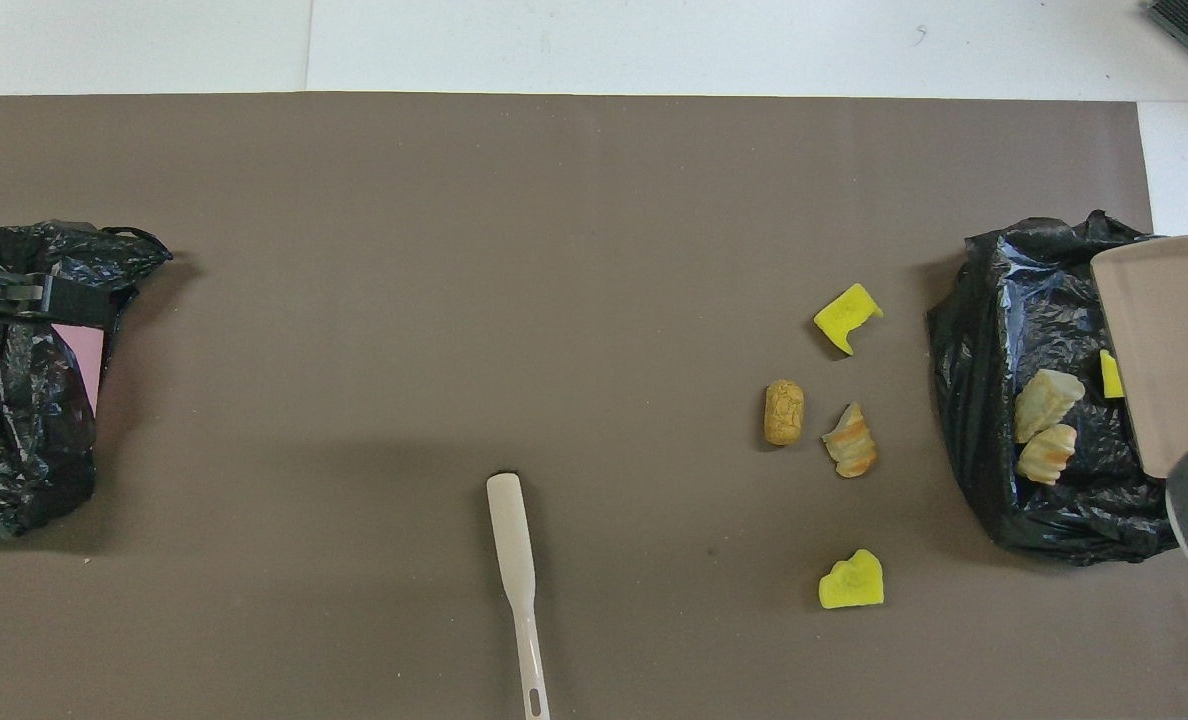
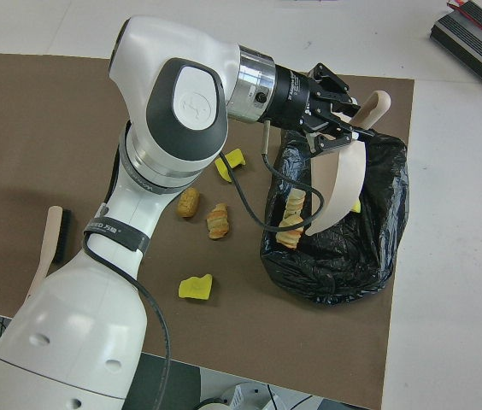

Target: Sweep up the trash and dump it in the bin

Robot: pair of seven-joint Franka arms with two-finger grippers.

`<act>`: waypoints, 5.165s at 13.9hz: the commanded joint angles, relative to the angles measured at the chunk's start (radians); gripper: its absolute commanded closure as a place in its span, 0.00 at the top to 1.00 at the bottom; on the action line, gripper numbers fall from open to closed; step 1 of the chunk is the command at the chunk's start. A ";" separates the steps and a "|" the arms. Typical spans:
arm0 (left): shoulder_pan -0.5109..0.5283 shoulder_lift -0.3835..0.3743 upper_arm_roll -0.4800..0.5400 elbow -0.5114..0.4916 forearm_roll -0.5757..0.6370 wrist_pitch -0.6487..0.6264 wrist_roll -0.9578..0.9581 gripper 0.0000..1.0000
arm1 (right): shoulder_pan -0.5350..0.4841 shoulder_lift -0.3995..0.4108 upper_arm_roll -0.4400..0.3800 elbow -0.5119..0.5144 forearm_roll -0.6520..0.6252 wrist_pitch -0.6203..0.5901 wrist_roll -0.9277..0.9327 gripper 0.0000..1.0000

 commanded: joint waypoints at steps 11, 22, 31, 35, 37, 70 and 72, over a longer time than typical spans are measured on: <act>0.009 -0.060 -0.009 -0.029 0.009 -0.108 -0.022 1.00 | 0.278 0.323 0.131 0.440 0.401 -0.326 0.878 0.00; 0.007 -0.059 -0.009 -0.013 -0.028 -0.115 -0.026 1.00 | 0.537 0.645 0.128 0.676 0.616 -0.296 1.779 0.00; 0.007 -0.022 -0.009 0.022 -0.026 -0.105 -0.025 1.00 | 0.655 0.820 0.128 0.712 0.680 -0.050 2.184 0.00; 0.000 -0.008 -0.010 0.020 -0.026 -0.085 -0.025 1.00 | 0.684 0.860 0.126 0.709 0.711 0.005 2.237 0.00; -0.005 -0.007 -0.010 0.013 -0.026 -0.065 -0.025 1.00 | 0.692 0.869 0.125 0.702 0.719 0.021 2.247 0.00; -0.411 0.328 -0.018 -0.039 -0.097 0.428 -0.295 1.00 | 0.867 0.188 0.220 -0.379 1.082 0.369 2.349 0.74; -0.444 0.348 -0.020 -0.044 -0.097 0.467 -0.344 1.00 | 0.858 0.202 0.219 -0.377 1.082 0.409 2.343 0.69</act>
